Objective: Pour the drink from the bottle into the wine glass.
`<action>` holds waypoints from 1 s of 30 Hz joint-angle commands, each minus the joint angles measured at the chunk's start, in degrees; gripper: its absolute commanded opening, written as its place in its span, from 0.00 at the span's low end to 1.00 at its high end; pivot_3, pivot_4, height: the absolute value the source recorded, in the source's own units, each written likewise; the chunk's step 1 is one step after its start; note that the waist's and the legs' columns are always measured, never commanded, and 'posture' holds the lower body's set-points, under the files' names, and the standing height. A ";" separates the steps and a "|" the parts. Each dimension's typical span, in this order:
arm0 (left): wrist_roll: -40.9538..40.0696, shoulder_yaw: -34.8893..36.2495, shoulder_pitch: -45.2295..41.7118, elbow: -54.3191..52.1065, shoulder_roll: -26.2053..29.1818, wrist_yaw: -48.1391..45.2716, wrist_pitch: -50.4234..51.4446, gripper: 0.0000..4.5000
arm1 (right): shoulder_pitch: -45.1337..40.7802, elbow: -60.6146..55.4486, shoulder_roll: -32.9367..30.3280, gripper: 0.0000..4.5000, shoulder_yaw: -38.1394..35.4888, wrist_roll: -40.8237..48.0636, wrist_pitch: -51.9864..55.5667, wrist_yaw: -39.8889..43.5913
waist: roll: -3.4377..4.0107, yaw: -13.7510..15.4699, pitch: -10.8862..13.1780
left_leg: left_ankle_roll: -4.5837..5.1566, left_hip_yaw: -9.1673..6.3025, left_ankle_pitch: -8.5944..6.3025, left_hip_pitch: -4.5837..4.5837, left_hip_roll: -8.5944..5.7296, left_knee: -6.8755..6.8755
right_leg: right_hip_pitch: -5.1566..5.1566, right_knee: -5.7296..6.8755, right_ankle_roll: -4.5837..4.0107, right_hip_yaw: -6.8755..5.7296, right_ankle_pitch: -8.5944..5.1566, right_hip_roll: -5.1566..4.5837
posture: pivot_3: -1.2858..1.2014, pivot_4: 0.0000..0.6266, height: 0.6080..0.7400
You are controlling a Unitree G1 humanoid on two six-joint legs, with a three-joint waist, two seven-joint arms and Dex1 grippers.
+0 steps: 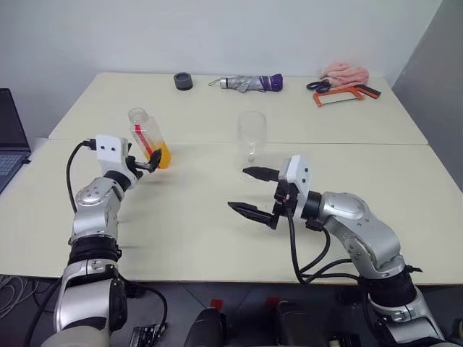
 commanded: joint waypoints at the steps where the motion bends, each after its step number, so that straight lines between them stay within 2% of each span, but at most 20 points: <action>1: 0.93 -0.24 -3.25 1.80 1.82 -0.71 -2.51 1.00 | -1.35 -2.43 0.34 0.99 -0.12 0.87 -0.48 -0.42 | 0.00 0.00 0.00 | 0.00 0.00 0.00 0.00 0.00 0.01 | 0.00 0.00 0.00 0.00 0.00 0.00 | 0.52 0.24 1.00; 10: 2.48 -1.65 -9.11 8.35 2.26 -2.51 -5.68 1.00 | -1.48 -2.29 0.43 0.99 0.19 0.71 -0.64 -0.71 | -0.01 -0.03 0.00 | 0.00 0.00 0.00 -0.03 -0.05 0.03 | -0.01 0.01 0.00 -0.02 0.00 0.02 | 0.52 0.24 1.00; 13: 2.74 -1.82 -10.27 9.83 2.34 -2.67 -6.29 0.88 | -1.52 -2.21 0.35 1.00 0.17 0.68 -0.63 -0.74 | -0.01 -0.05 0.00 | 0.00 0.00 0.00 -0.04 -0.05 0.03 | -0.02 0.00 0.00 -0.02 0.00 0.07 | 0.52 0.24 1.00; 18: 2.47 -1.63 -10.66 10.92 2.28 -2.89 -6.94 0.51 | -1.55 -2.19 0.24 1.00 0.15 0.65 -0.68 -0.75 | -0.01 -0.06 0.00 | 0.00 -0.01 0.00 -0.04 -0.04 0.04 | -0.02 0.01 0.00 -0.02 0.00 0.07 | 0.52 0.24 1.00; 20: 2.19 -1.44 -10.71 11.12 2.13 -3.07 -6.91 0.41 | -1.65 -2.05 0.17 1.00 0.08 0.51 -0.92 -0.73 | -0.01 -0.08 0.00 | 0.00 0.00 0.00 -0.04 -0.04 0.05 | -0.02 0.01 0.00 -0.01 0.00 0.07 | 0.52 0.24 1.00; 25: 1.47 -1.71 -10.78 8.56 1.30 -4.15 -6.42 0.38 | -1.74 -2.41 -0.30 1.00 -0.38 0.28 -1.48 -0.73 | -0.01 -0.07 0.00 | 0.00 -0.01 0.00 -0.05 -0.03 0.06 | -0.03 0.01 0.00 -0.02 0.00 0.07 | 0.52 0.24 1.00; 30: 4.74 -6.55 -11.24 -0.20 0.30 -5.16 -7.44 0.38 | -0.55 -5.15 -0.67 1.00 -4.04 2.74 -0.52 -2.26 | -0.04 0.02 0.02 | -0.01 -0.16 0.01 -0.34 -0.02 0.27 | -0.14 0.02 0.00 -0.11 0.00 0.08 | 0.52 0.24 1.00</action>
